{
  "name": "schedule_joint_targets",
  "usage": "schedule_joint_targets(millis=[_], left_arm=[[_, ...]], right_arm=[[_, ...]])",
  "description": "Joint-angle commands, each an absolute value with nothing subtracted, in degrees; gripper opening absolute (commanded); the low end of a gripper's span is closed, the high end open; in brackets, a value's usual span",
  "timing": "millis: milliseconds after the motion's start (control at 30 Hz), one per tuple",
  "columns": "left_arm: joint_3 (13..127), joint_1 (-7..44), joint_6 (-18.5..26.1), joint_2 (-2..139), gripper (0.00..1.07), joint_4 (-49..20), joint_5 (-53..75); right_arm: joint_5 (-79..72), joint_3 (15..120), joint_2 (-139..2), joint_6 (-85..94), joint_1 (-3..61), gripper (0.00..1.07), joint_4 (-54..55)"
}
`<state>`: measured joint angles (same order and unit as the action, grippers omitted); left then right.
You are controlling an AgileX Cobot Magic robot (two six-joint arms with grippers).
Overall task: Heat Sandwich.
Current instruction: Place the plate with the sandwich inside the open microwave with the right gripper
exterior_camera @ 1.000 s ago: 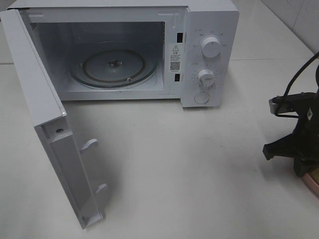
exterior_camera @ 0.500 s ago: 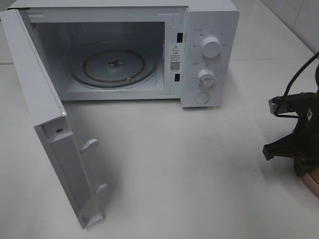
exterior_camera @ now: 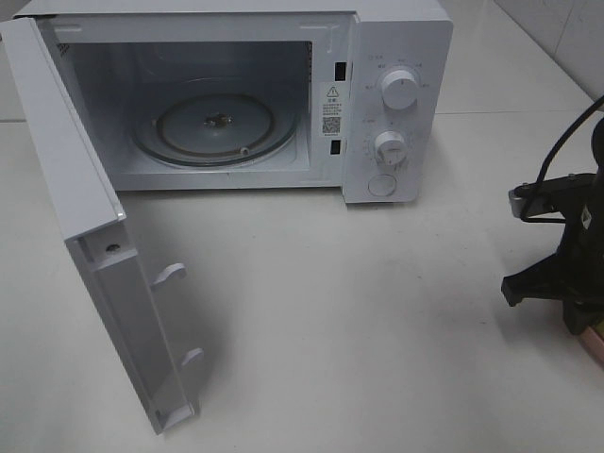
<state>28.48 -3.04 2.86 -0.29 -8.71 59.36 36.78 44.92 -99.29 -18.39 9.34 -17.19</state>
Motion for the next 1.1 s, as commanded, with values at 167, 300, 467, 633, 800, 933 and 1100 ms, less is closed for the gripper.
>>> schedule_joint_targets(millis=[167, 300, 467, 633, 800, 933, 1100], left_arm=[[28.2, -3.1, 2.5, -1.8, 1.03, -9.1, 58.6], [28.2, -3.1, 2.5, -1.8, 1.03, -9.1, 58.6], [28.2, -3.1, 2.5, -1.8, 1.03, -9.1, 58.6], [28.2, -3.1, 2.5, -1.8, 1.03, -9.1, 58.6], [28.2, -3.1, 2.5, -1.8, 1.03, -9.1, 58.6], [28.2, -3.1, 2.5, -1.8, 1.03, -9.1, 58.6], [28.2, -3.1, 2.5, -1.8, 1.03, -9.1, 58.6]], right_arm=[[40.2, 45.5, -99.4, -20.6, 12.8, 0.01, -21.4], [42.0, 45.5, -99.4, -23.0, 15.0, 0.01, -24.4], [44.3, 45.5, -99.4, -24.7, 17.8, 0.01, -27.3], [46.1, 45.5, -98.9, -25.7, 20.0, 0.01, -28.5], [47.8, 45.4, -96.0, -25.3, 21.8, 0.01, -28.4], [50.3, 45.4, -92.6, -24.1, 23.8, 0.01, -28.2], [51.8, 45.4, -90.3, -23.2, 26.0, 0.01, -27.8]])
